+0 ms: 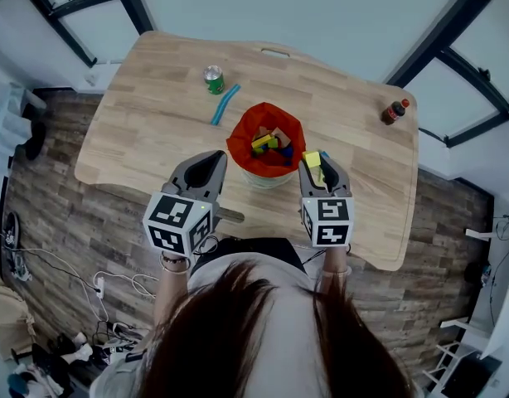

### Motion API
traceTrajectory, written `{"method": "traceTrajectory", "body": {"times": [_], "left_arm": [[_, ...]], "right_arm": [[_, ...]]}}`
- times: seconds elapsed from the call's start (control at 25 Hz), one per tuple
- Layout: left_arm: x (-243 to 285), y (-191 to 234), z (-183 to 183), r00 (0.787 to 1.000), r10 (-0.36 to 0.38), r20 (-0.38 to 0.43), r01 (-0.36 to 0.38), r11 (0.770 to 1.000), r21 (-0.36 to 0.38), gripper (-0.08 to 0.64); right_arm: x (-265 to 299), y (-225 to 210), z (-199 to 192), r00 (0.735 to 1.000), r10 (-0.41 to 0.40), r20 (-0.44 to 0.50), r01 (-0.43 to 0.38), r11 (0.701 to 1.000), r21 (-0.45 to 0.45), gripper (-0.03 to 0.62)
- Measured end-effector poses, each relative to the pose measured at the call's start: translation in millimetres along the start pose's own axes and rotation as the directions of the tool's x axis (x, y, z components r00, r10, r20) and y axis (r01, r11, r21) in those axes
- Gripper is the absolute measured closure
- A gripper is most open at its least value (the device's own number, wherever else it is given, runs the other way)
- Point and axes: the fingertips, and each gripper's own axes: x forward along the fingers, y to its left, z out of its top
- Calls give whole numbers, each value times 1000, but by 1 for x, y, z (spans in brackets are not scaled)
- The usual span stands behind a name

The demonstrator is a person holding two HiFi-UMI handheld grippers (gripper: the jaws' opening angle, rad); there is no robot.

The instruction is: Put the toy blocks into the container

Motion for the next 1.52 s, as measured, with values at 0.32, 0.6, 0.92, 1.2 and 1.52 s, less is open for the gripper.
{"method": "traceTrajectory", "body": {"times": [0.32, 0.6, 0.92, 1.2, 1.52], "left_arm": [[-8, 6, -3, 1000, 26, 1, -26, 1000, -11, 551], [-16, 16, -5, 998, 57, 4, -57, 998, -23, 551], [-23, 23, -9, 996, 85, 8, -85, 996, -40, 551], [-30, 30, -10, 994, 110, 10, -109, 993, -53, 551], [-32, 40, -11, 992, 126, 11, -125, 990, -62, 551]], "right_arm": [[7, 12, 7, 999, 36, 5, -36, 999, -25, 440], [15, 24, 9, 998, 69, -4, -70, 996, -58, 440], [23, 36, 8, 995, 99, -20, -100, 990, -96, 440], [30, 41, 9, 993, 113, -32, -116, 988, -105, 440], [36, 42, 10, 993, 110, -30, -113, 988, -103, 440]]}}
